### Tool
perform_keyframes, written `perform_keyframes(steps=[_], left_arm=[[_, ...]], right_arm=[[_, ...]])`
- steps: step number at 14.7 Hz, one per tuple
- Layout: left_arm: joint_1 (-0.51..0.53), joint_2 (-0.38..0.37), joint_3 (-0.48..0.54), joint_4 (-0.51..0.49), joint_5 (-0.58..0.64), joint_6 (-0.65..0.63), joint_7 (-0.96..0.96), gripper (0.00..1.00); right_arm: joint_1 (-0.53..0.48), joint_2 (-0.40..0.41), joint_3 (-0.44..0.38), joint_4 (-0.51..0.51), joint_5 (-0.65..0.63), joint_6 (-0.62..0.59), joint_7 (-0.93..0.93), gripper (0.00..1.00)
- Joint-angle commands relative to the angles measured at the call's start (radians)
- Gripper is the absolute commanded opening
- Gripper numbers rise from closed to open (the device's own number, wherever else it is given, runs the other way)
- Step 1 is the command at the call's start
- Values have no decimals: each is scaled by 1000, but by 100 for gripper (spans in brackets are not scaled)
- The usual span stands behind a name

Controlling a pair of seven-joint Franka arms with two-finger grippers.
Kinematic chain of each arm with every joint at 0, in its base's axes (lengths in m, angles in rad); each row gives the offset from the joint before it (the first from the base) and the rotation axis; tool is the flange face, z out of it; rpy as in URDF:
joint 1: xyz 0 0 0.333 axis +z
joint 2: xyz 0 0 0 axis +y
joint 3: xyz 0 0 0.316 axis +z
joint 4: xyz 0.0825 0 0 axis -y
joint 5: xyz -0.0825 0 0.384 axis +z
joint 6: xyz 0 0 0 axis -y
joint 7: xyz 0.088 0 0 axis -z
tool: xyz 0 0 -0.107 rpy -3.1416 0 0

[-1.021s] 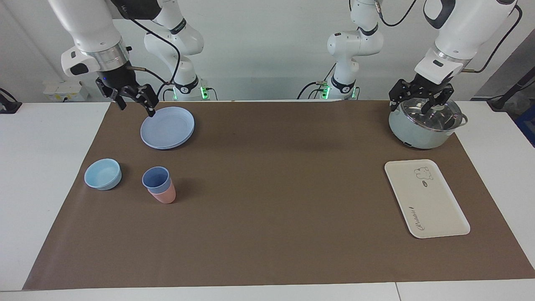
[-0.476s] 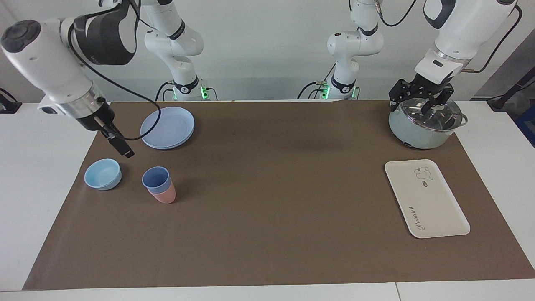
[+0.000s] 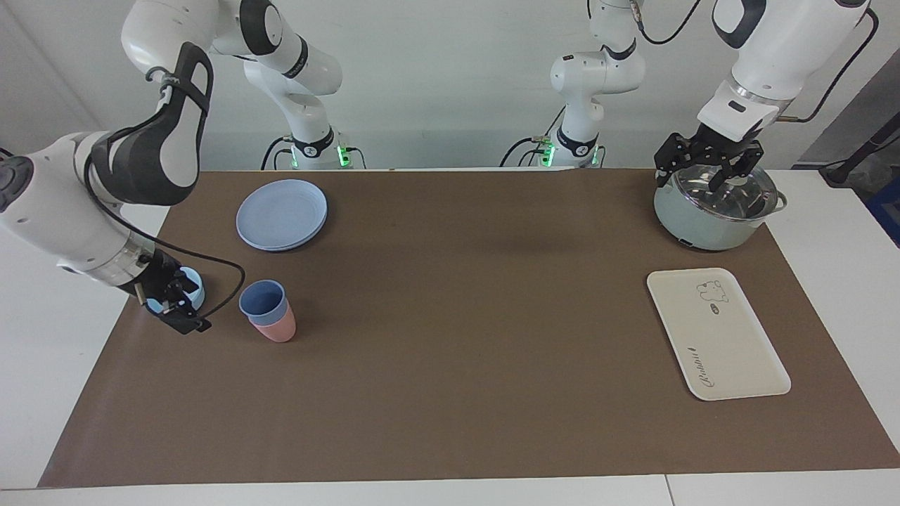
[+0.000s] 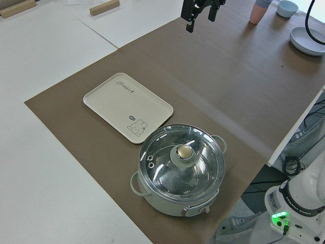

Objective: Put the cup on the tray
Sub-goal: 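Reach the right gripper to the nested blue and pink cups and grasp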

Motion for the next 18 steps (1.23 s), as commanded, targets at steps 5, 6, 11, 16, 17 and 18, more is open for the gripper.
perform_keyframes(steps=[5, 6, 11, 16, 17, 18], left_arm=[[4, -19, 0, -16, -8, -9, -7, 100], [4, -19, 0, -16, -8, -9, -7, 100], [4, -19, 0, -16, -8, -9, -7, 100], [4, -19, 0, -16, -8, -9, -7, 100], [4, -19, 0, -16, -8, -9, -7, 100], [4, -19, 0, -16, -8, -9, -7, 100]], right_arm=[[-47, 148, 13, 22, 133, 75, 21, 99], [-52, 148, 15, -7, 142, 75, 19, 99], [-56, 107, 15, -154, 233, 75, 5, 100], [-55, 72, 15, -237, 305, 74, -19, 100], [-55, 66, 15, -250, 318, 74, -21, 100], [-55, 62, 15, -259, 329, 74, -21, 100]])
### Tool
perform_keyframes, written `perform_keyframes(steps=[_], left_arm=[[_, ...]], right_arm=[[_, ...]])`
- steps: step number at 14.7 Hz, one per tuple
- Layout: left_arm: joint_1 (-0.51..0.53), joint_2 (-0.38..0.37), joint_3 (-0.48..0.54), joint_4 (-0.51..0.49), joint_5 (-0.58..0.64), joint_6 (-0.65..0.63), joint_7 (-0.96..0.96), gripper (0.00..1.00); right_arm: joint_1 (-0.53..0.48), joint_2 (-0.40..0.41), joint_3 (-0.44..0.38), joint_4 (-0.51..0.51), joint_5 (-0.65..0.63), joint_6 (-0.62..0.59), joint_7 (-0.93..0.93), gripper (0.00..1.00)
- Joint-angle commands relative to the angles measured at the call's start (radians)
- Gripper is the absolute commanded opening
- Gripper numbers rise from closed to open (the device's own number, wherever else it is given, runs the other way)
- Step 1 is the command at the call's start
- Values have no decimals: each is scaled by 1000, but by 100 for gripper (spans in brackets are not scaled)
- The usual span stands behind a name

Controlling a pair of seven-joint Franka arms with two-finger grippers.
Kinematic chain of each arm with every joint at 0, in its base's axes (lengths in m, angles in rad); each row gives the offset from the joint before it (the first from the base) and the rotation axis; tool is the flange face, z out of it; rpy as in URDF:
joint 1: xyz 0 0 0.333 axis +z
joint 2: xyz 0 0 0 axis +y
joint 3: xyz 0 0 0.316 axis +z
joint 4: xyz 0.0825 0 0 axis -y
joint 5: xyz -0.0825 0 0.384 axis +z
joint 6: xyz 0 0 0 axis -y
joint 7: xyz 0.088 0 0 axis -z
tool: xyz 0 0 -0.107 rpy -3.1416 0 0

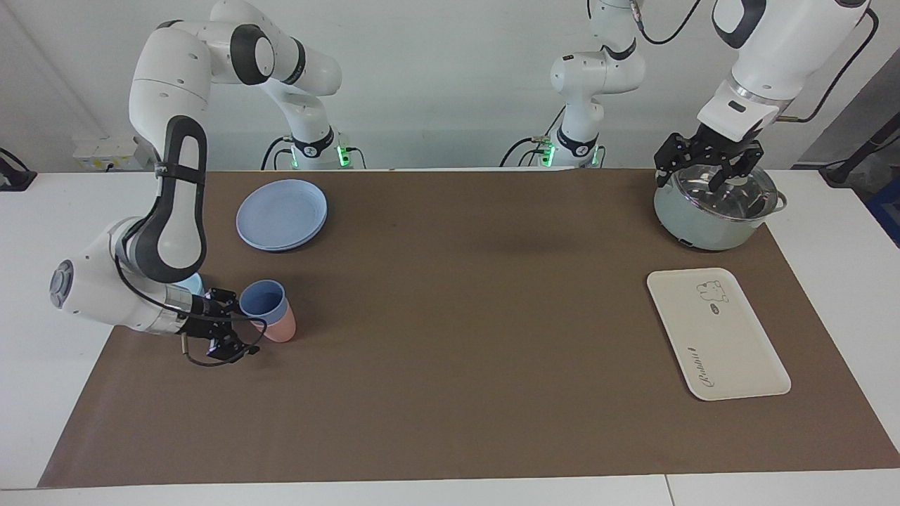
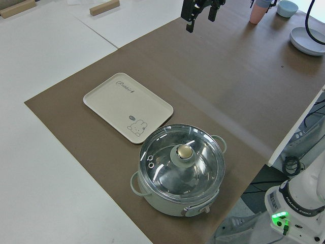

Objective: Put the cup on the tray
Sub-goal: 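Reach the right gripper to the nested blue and pink cups and grasp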

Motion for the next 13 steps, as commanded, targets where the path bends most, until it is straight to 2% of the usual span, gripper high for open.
perform_keyframes(steps=[1, 6, 12, 13], left_arm=[[4, -19, 0, -18, -8, -9, -7, 100], [4, -19, 0, -16, -8, -9, -7, 100], [4, -19, 0, -18, -8, -9, -9, 100], [4, -19, 0, -16, -8, -9, -7, 100]], right_arm=[[-13, -52, 9, -79, 50, 4, -24, 100], [-10, -55, 9, -89, 91, 5, -36, 100], [0, -88, 9, -178, 192, 62, -81, 99], [3, -89, 9, -181, 206, 61, -82, 85]])
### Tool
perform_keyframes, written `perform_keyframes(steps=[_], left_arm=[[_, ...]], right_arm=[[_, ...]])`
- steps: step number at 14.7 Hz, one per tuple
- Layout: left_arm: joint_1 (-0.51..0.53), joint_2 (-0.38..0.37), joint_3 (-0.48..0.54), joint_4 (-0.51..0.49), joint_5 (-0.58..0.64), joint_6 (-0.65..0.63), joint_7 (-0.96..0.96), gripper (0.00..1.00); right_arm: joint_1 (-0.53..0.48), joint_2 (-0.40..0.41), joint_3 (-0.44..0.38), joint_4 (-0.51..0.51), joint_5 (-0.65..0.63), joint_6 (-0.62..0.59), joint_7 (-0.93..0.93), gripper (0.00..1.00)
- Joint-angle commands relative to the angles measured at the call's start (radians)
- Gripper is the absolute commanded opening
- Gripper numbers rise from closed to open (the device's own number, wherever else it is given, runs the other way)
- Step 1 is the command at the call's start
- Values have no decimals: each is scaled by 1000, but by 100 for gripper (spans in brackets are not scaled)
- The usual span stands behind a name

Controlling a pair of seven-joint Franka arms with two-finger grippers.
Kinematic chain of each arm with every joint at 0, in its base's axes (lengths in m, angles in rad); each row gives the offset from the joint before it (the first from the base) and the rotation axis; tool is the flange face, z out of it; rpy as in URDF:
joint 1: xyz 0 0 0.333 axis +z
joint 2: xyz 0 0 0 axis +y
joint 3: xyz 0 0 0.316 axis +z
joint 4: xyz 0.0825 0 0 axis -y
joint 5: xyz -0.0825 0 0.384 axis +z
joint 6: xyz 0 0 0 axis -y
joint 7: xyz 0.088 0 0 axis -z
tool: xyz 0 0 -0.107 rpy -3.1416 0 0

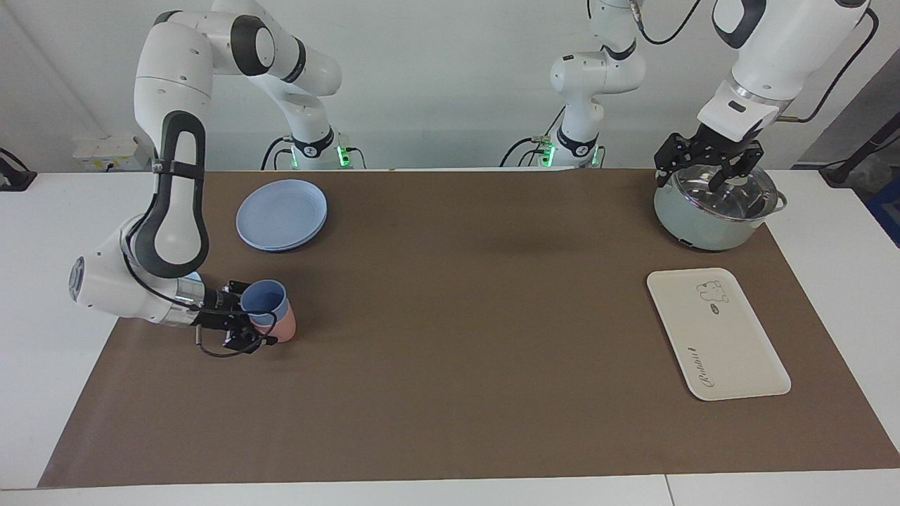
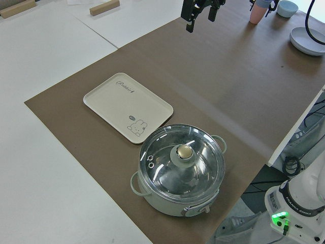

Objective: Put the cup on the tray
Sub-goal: 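Lift the cups with the right gripper while the left gripper reaches forward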

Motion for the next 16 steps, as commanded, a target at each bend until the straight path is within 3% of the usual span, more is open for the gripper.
perform_keyframes(steps=[1, 2, 6, 16], left_arm=[[4, -19, 0, -16, -8, -9, -7, 100], [4, -19, 0, -16, -8, -9, -7, 100], [4, -19, 0, -16, -8, -9, -7, 100], [4, -19, 0, -16, -8, -9, -9, 100]], right_arm=[[4, -46, 15, -67, 54, 22, -23, 33], [6, -49, 17, -70, 88, 17, -17, 0], [59, -81, 17, -105, 142, 19, 6, 0], [311, -227, 15, -105, 142, 71, 314, 0]])
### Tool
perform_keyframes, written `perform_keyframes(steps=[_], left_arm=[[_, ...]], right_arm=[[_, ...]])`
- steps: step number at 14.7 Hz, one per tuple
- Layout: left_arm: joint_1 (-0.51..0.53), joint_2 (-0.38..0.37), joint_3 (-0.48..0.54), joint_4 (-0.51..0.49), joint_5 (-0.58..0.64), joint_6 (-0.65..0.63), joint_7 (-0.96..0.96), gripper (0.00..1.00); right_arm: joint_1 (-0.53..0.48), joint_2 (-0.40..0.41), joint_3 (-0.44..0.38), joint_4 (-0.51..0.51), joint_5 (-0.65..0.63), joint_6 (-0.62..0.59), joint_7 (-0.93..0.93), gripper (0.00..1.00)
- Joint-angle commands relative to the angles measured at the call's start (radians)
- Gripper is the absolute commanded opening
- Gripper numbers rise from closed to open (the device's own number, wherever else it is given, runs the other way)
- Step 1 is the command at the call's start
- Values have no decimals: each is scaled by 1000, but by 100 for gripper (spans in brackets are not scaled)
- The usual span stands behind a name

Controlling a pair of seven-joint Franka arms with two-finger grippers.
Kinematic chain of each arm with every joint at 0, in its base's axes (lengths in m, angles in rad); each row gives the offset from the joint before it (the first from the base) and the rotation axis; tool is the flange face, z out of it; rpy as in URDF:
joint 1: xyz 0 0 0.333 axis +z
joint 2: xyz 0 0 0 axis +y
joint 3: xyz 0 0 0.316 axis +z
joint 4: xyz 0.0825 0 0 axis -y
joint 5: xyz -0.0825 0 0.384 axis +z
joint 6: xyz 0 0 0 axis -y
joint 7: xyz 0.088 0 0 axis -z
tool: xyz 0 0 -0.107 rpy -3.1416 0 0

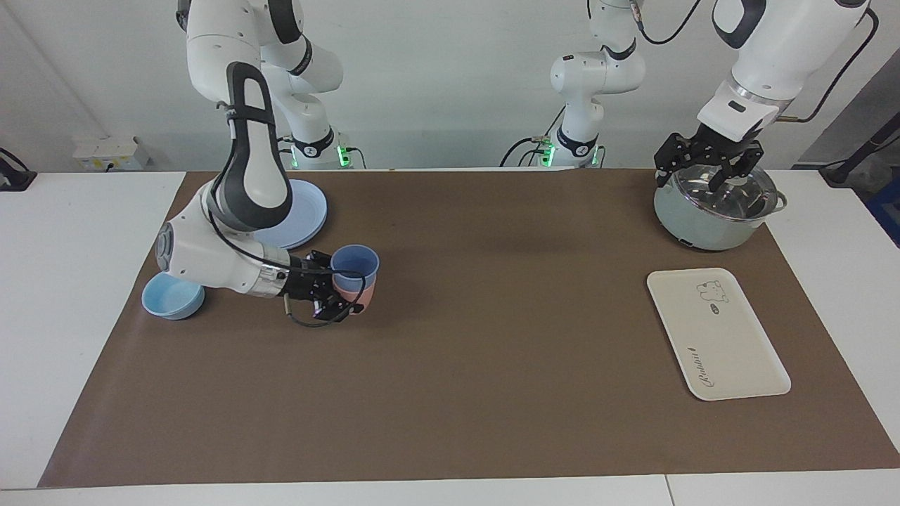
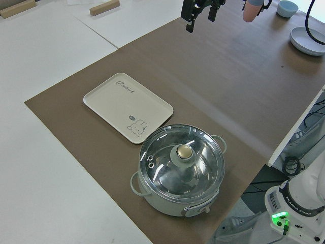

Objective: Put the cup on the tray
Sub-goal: 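Lift the cups with the right gripper while the left gripper reaches forward, then insert the left gripper into the blue cup held by the right gripper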

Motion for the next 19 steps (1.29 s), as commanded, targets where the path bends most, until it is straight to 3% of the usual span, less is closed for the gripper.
perform_keyframes(steps=[1, 6, 10, 12, 18, 19], left_arm=[[4, -19, 0, -16, -8, -9, -7, 100], [-10, -19, -1, -16, -8, -11, -9, 100], [-11, -36, -6, -27, -10, -85, -32, 100], [-54, -36, -27, -30, -34, -36, -219, 100], [-318, -44, -29, -106, -42, 327, -910, 100], [-358, -50, -29, -155, -59, 409, -981, 100]], right_arm=[[54, -58, -1, -41, 23, 64, 76, 0], [126, -86, -1, -34, 22, 102, 166, 0], [171, -88, 1, -34, 20, 104, 193, 0], [175, -89, 1, -34, 22, 133, 203, 0], [209, -94, 2, -34, 22, 196, 263, 0], [211, -94, 2, -34, 22, 196, 262, 0]])
